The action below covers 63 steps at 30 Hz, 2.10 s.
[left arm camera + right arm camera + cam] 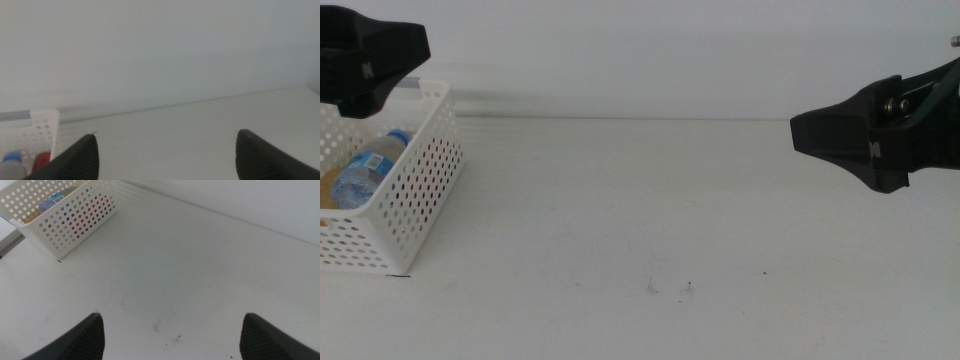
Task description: Use arms to grab the bottles and put them into the dustbin to the left of the table.
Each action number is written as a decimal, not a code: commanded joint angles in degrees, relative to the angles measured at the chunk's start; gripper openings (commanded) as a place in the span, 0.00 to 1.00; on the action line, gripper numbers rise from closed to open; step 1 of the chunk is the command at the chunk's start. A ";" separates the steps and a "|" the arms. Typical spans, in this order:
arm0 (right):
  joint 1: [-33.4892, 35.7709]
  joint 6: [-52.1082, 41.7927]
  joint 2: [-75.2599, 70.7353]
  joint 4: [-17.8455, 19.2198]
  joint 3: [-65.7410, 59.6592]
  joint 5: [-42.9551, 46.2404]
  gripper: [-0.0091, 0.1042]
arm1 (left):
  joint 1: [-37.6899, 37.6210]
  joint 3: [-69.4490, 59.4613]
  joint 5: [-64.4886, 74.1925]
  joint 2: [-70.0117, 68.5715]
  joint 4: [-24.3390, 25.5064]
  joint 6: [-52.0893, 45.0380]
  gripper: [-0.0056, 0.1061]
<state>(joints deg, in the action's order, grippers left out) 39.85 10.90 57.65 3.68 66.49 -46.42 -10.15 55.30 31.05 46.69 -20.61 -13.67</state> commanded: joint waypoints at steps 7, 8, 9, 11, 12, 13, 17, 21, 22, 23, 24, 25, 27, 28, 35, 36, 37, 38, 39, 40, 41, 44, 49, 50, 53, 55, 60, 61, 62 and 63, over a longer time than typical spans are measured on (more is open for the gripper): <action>0.03 -0.43 -0.14 0.40 0.40 0.06 0.88 | -0.25 -0.85 -3.05 -0.16 8.03 8.81 0.89; 0.03 -0.43 -0.14 0.29 0.40 0.06 0.88 | -0.25 -0.85 -3.18 -0.16 8.92 10.79 0.89; 0.03 -0.43 -0.14 0.15 0.40 0.06 0.88 | -0.25 -0.85 -3.47 -0.16 9.69 12.10 0.89; 0.03 -0.43 -0.14 -0.03 0.40 0.06 0.88 | -0.25 -0.85 -3.47 -0.16 10.39 12.79 0.89; 0.03 -0.43 -0.14 0.18 0.40 0.06 0.88 | -0.25 -0.85 -3.47 -0.16 10.65 12.64 0.89; 0.03 -0.43 -0.14 0.18 0.40 0.06 0.88 | -0.25 -0.85 -3.47 -0.16 10.65 12.36 0.89; 0.03 -0.43 -0.14 -0.17 0.40 0.06 0.88 | -0.25 -0.85 -3.47 -0.16 11.16 12.08 0.89; 0.03 -0.43 -0.14 -0.17 0.40 0.06 0.88 | -0.25 -0.85 -3.47 -0.16 12.32 12.17 0.89; 0.03 -0.43 -0.14 -0.17 0.40 0.06 0.88 | -0.25 -0.85 -3.47 -0.16 12.32 12.17 0.89; 0.03 -0.43 -0.14 -0.17 0.40 0.06 0.88 | -0.25 -0.85 -3.47 -0.16 12.32 12.17 0.89; 0.03 -0.43 -0.14 -0.17 0.40 0.06 0.88 | -0.25 -0.85 -3.47 -0.16 12.32 12.17 0.89; 0.03 -0.43 -0.14 -0.17 0.40 0.06 0.88 | -0.25 -0.85 -3.47 -0.16 12.32 12.17 0.89; 0.03 -0.43 -0.14 -0.17 0.40 0.06 0.88 | -0.25 -0.85 -3.36 -0.16 12.32 12.13 0.89; 0.03 -0.43 -0.14 -1.16 -0.17 0.18 0.88 | -0.25 -1.06 -3.35 -0.27 12.77 12.13 0.89; -6.36 -0.43 -6.47 -4.84 -13.99 11.34 0.88 | 0.47 -11.21 -9.07 -8.50 12.80 12.01 0.89; -8.78 -0.43 -8.26 -6.43 -17.46 14.59 0.88 | 0.95 -13.78 -10.37 -10.61 12.90 12.01 0.89; -11.40 -0.43 -10.20 -7.94 -21.07 17.84 0.88 | 1.64 -17.13 -11.66 -13.64 12.89 12.01 0.89; -14.14 -0.43 -12.23 -8.81 -23.98 20.76 0.88 | 2.49 -21.18 -12.36 -16.90 13.05 12.01 0.89; -16.84 -0.30 -14.13 -8.49 -27.72 24.86 0.88 | 3.34 -23.81 -12.46 -19.62 13.16 12.01 0.89; -19.43 -0.30 -16.21 -7.55 -31.43 29.50 0.88 | 4.51 -26.97 -12.46 -22.98 13.16 12.01 0.89; -21.41 -0.30 -17.94 -6.41 -35.07 33.29 0.88 | 5.68 -29.98 -12.24 -26.35 13.16 12.01 0.89; -27.73 -0.30 -24.84 -4.99 -43.72 38.02 0.88 | 8.63 -37.44 -12.24 -35.16 12.68 12.13 0.89; -36.18 -0.30 -39.94 -4.99 -54.54 31.98 0.88 | 11.92 -46.31 -11.97 -46.17 11.55 12.13 0.89; -37.30 -0.30 -41.94 -4.95 -56.38 32.09 0.88 | 11.94 -47.68 -11.97 -46.69 11.55 12.13 0.89; -40.03 -0.30 -48.09 -4.95 -60.90 32.62 0.88 | 11.94 -50.62 -12.48 -46.69 11.55 12.13 0.89; -40.77 -0.30 -51.62 -4.95 -63.45 32.62 0.88 | 11.94 -52.06 -12.91 -46.69 11.55 12.13 0.89; -40.77 -0.30 -57.65 -3.68 -66.49 32.72 0.88 | 11.94 -55.21 -13.79 -46.69 11.55 12.13 0.89; -40.77 -0.30 -57.65 -3.68 -66.49 32.85 0.88 | 11.94 -55.30 -14.63 -46.69 11.55 12.13 0.89; -40.77 -0.30 -57.65 -3.68 -66.49 31.79 0.88 | 11.94 -55.30 -15.31 -46.69 11.55 12.13 0.89; -40.77 -0.30 -57.65 -3.02 -66.49 31.35 0.88 | 11.94 -55.30 -14.50 -46.69 11.71 12.13 0.89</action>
<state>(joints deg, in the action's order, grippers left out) -0.57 11.00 0.38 -0.50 0.24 -14.61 1.74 0.20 18.03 0.28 -8.61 -2.19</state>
